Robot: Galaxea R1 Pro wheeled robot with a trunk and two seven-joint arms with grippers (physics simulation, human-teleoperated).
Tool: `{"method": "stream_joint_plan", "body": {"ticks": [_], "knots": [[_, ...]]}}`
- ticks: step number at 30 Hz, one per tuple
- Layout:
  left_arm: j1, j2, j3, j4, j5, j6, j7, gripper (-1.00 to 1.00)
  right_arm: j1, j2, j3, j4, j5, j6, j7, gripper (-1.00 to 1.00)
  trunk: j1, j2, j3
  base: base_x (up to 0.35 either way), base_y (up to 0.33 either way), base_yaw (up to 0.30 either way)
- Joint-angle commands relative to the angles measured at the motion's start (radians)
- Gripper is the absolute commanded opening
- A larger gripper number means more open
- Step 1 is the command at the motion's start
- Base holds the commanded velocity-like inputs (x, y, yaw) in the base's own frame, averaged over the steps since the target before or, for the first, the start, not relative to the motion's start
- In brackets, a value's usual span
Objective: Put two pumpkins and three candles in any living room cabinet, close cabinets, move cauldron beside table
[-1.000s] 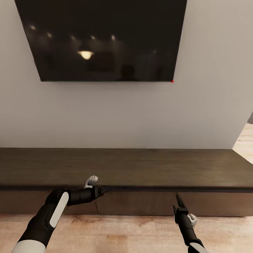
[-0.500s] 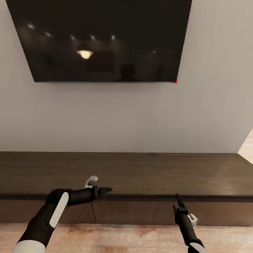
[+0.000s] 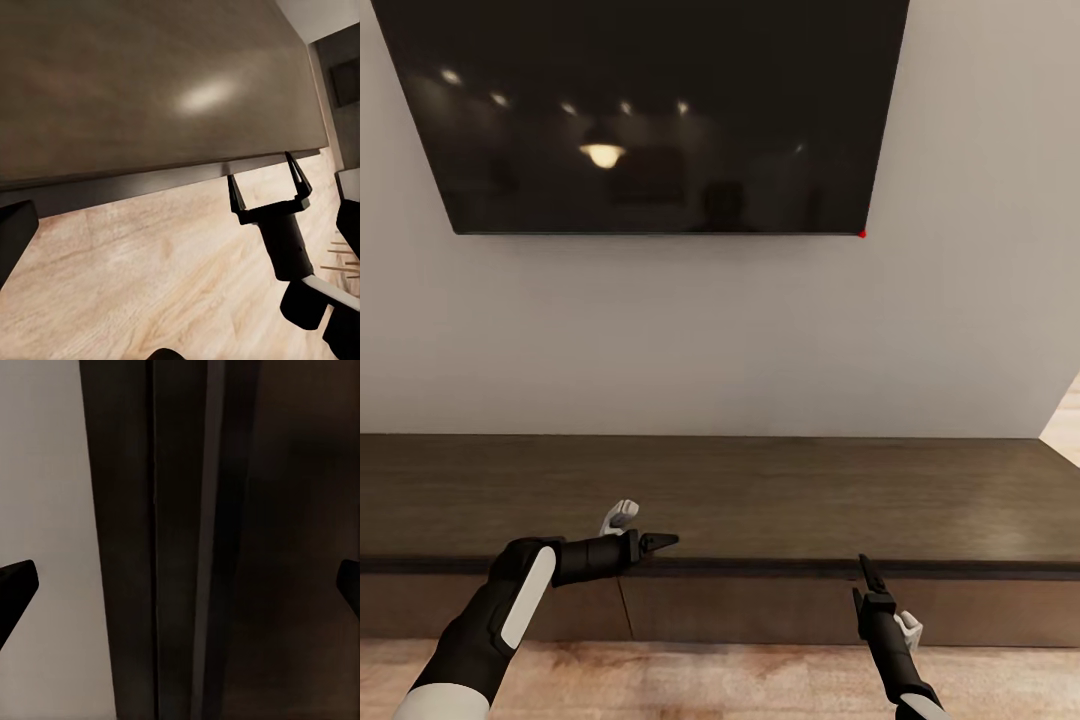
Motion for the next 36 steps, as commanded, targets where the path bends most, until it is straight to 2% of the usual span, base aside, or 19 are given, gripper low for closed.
{"method": "stream_joint_plan", "body": {"ticks": [1,16,17,36], "knots": [[-0.001,0.0,0.001,0.0,-0.003,0.004,-0.005,1.0,-0.001,0.0,-0.001,0.001,-0.002,0.004,0.003,1.0,0.0,0.0,-0.001,0.0,0.0,0.0],[-0.001,0.0,0.001,0.0,-0.003,0.004,-0.006,1.0,-0.001,0.001,-0.001,0.001,-0.002,0.005,-0.001,1.0,0.0,0.0,-0.001,0.0,0.0,0.0],[-0.001,0.0,0.001,0.0,-0.003,0.004,-0.006,1.0,-0.001,0.001,-0.001,0.001,-0.002,0.005,-0.002,-1.0,0.0,0.0,-0.001,0.0,0.0,0.0],[-0.001,0.0,0.001,0.0,-0.003,0.004,-0.007,1.0,-0.001,0.001,-0.001,0.002,-0.002,0.005,-0.006,-1.0,0.0,0.0,-0.001,0.0,0.0,0.0]]}}
